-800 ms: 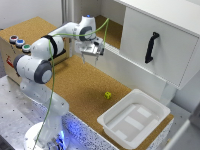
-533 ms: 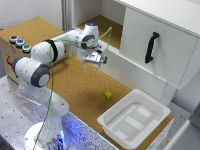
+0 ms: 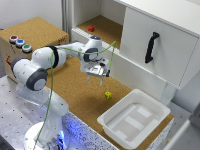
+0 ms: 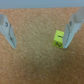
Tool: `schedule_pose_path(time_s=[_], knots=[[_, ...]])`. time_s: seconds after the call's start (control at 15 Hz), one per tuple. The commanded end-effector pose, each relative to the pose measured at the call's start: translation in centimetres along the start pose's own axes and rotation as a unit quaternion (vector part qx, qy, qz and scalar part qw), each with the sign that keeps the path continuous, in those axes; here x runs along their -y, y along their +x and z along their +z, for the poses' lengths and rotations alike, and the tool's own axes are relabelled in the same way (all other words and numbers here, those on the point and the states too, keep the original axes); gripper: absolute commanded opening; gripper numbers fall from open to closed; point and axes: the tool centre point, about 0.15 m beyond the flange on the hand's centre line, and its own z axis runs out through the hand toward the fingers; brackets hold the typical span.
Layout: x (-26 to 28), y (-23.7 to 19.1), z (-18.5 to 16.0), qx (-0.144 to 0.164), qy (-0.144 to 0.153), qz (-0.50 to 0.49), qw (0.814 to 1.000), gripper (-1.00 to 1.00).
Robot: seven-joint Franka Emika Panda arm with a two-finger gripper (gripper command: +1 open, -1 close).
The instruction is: Sweep the yellow block to the left
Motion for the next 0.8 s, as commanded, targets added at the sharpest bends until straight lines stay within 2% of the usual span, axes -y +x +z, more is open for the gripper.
schedule_pose_path(time_s=[0.0,0.2,0.47,0.73], knots=[[-6.4,-0.3,3.0,-0.004,0.01,0.053,0.999,-1.0],[-8.2,0.3,4.2,-0.008,0.035,0.103,0.994,-1.0],[-8.1,2.1,5.9,-0.02,0.064,0.116,0.991,-1.0],[-8.8,4.1,7.4,-0.018,0.064,0.115,0.991,-1.0]])
